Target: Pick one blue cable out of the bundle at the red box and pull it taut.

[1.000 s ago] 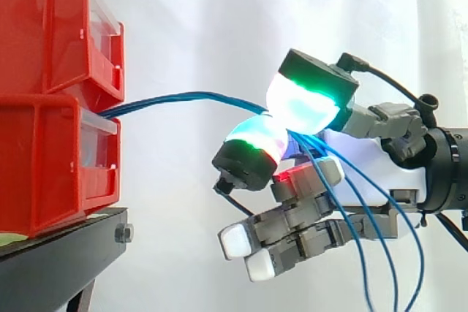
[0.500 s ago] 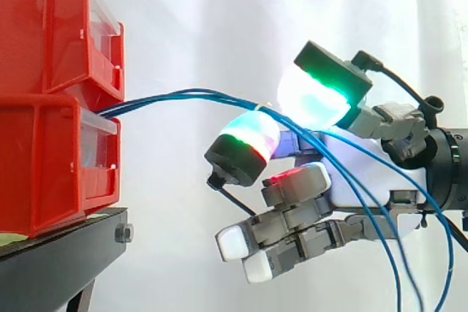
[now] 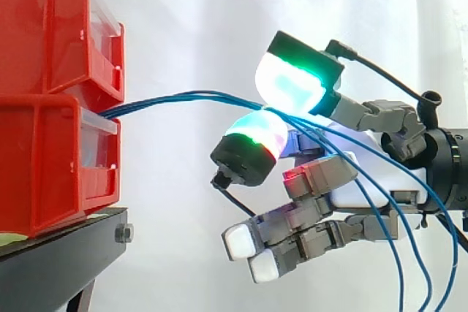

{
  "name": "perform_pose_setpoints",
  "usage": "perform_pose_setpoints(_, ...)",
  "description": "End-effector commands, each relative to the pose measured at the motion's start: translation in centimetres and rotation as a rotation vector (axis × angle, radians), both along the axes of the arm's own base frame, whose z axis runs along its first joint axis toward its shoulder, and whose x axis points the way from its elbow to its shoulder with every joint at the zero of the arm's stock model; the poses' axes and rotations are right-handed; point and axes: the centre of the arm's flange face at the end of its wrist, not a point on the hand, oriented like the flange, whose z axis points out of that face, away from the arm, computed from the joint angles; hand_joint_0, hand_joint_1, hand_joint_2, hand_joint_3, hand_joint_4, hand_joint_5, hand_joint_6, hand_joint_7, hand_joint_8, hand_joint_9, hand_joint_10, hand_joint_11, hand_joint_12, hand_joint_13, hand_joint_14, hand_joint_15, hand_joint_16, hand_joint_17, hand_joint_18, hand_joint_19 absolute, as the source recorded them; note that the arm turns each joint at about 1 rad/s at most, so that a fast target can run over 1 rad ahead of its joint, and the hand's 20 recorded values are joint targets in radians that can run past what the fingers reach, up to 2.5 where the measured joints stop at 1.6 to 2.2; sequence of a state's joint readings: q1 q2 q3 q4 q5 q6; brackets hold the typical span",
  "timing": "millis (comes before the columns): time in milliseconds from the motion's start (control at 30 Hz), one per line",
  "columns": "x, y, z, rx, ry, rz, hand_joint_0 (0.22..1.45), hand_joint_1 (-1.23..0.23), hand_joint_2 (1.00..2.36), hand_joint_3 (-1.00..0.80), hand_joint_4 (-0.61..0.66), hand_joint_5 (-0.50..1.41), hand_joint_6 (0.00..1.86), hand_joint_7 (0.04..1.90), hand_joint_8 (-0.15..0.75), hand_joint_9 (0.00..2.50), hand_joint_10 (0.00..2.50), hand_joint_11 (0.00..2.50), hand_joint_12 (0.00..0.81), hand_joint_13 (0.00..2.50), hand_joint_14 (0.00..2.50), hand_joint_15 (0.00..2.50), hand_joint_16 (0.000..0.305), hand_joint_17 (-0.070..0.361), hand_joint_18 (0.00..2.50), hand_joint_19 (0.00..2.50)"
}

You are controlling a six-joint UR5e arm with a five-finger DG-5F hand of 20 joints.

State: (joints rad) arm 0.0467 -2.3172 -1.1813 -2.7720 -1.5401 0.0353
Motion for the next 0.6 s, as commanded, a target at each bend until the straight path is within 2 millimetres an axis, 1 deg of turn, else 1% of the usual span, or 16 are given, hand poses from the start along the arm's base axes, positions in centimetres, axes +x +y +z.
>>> perform_pose_setpoints(0,0.01,0.06,0.07,0.000,-0.001,0.001,0.59,-0.67,1.01,-0.36,0.05,-0.08,0.85,1.15,0.329,1.37,0.01,1.44,0.348,0.80,0.02,0.43,0.051,0.115,0.64,0.41)
perform_pose_setpoints(100,-0.01,-0.05,0.07,0.000,-0.001,-0.001,0.58,-0.73,1.01,-0.28,0.05,-0.08,0.86,1.19,0.326,1.37,0.01,1.44,0.345,0.81,0.02,0.44,0.051,0.115,0.65,0.40)
perform_pose_setpoints(133,0.02,0.07,-0.04,0.000,0.000,0.001,0.58,-0.77,1.01,-0.25,0.06,-0.09,0.87,1.15,0.337,1.34,0.01,1.43,0.355,0.81,0.02,0.43,0.053,0.119,0.67,0.39)
perform_pose_setpoints(167,0.01,0.06,0.07,0.000,-0.001,0.001,0.59,-0.78,1.02,-0.25,0.06,-0.09,0.87,1.15,0.338,1.34,0.01,1.44,0.355,0.81,0.02,0.44,0.053,0.119,0.67,0.39)
perform_pose_setpoints(200,0.02,0.07,-0.04,0.000,0.000,0.001,0.59,-0.84,1.02,-0.23,0.09,-0.10,0.88,1.15,0.342,1.32,0.01,1.45,0.355,0.80,0.02,0.44,0.053,0.119,0.67,0.37)
perform_pose_setpoints(267,-0.01,-0.05,0.07,0.000,-0.001,-0.001,0.62,-0.88,1.02,-0.21,0.09,-0.12,0.90,1.15,0.322,1.29,0.01,1.45,0.350,0.79,0.02,0.44,0.052,0.117,0.66,0.37)
perform_pose_setpoints(367,-0.02,0.06,-0.11,0.000,0.002,0.001,0.65,-0.92,1.02,-0.20,0.04,-0.12,0.90,1.16,0.318,1.26,0.01,1.44,0.346,0.77,0.02,0.43,0.052,0.117,0.66,0.36)
perform_pose_setpoints(467,0.01,0.06,0.07,0.000,-0.001,0.001,0.71,-0.95,1.02,-0.20,-0.05,-0.14,0.92,1.21,0.311,1.20,0.01,1.42,0.347,0.74,0.02,0.42,0.052,0.116,0.64,0.33)
perform_pose_setpoints(500,0.01,0.06,0.07,0.000,-0.001,0.001,0.74,-0.95,1.02,-0.24,-0.09,-0.14,0.93,1.20,0.309,1.18,0.01,1.40,0.341,0.71,0.02,0.41,0.052,0.116,0.62,0.32)
perform_pose_setpoints(567,0.00,0.06,-0.06,0.000,0.002,0.001,0.77,-0.95,1.01,-0.30,-0.12,-0.16,0.93,1.16,0.294,1.14,0.01,1.39,0.340,0.69,0.02,0.41,0.052,0.116,0.60,0.32)
